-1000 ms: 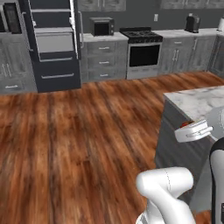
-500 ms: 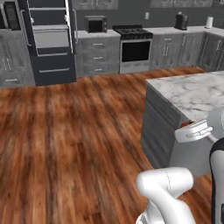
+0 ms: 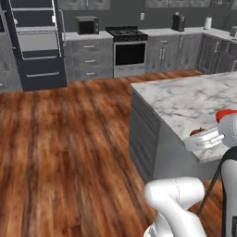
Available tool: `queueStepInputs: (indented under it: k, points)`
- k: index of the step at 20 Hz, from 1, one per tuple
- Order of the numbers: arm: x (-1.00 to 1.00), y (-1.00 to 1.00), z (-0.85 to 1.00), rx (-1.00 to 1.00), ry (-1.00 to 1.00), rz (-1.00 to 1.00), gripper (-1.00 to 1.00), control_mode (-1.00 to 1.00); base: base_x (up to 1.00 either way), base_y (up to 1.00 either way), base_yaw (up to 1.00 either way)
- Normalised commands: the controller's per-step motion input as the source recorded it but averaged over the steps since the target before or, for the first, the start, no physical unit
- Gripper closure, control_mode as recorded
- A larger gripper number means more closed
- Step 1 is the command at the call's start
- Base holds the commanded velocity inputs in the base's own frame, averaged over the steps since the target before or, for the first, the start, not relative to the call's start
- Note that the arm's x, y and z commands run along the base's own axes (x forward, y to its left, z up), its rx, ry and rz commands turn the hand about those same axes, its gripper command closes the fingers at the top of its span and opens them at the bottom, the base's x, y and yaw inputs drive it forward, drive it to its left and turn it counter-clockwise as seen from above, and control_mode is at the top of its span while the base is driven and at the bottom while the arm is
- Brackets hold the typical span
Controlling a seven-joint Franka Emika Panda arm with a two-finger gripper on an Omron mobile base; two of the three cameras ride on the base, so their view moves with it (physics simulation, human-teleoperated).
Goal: Retrieve the kiwi and apple from the fridge and place them into the bowl on the dining table.
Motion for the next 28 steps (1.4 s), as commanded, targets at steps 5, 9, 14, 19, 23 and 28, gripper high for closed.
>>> queueStepInputs:
  k: [5,9,14,19,23,28]
  points:
    - [0.00,0.00,0.00,0.00,0.00,0.00,1.00,1.00,0.60,-0.85,-0.04]
    - [0.00,0.00,0.00,0.00,0.00,0.00,1.00,1.00,0.55,-0.74,-0.03]
    - [0.00,0.00,0.00,0.00,0.00,0.00,1.00,1.00,0.81,-0.44,-0.05]
    - [0.00,0.00,0.00,0.00,0.00,0.00,1.00,1.00,0.77,-0.42,-0.06]
    - [0.00,0.00,0.00,0.00,0.00,0.00,1.00,1.00,0.65,-0.42,-0.07]
    - [0.00,0.00,0.00,0.00,0.00,0.00,1.00,1.00,0.22,-0.41,-0.04]
